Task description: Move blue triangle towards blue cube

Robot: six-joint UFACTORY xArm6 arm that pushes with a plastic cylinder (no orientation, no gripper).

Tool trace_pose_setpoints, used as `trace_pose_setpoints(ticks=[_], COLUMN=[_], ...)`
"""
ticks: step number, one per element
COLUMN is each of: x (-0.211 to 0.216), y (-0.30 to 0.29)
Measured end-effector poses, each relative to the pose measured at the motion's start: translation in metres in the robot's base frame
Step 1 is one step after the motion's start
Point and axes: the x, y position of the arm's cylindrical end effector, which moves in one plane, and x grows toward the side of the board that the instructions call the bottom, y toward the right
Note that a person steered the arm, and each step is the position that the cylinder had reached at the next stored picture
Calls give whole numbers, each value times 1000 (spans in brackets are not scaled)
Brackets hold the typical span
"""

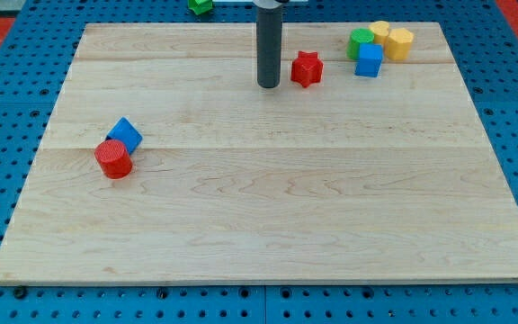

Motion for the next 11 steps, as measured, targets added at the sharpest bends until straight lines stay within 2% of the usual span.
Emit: trace_pose_setpoints(ticks=[1,2,3,4,5,6,7,8,10,11], x=[-1,-18,69,145,149,179,201,248,257,245], y=[63,75,12,-135,-221,-217,-190,-208,-192,-184])
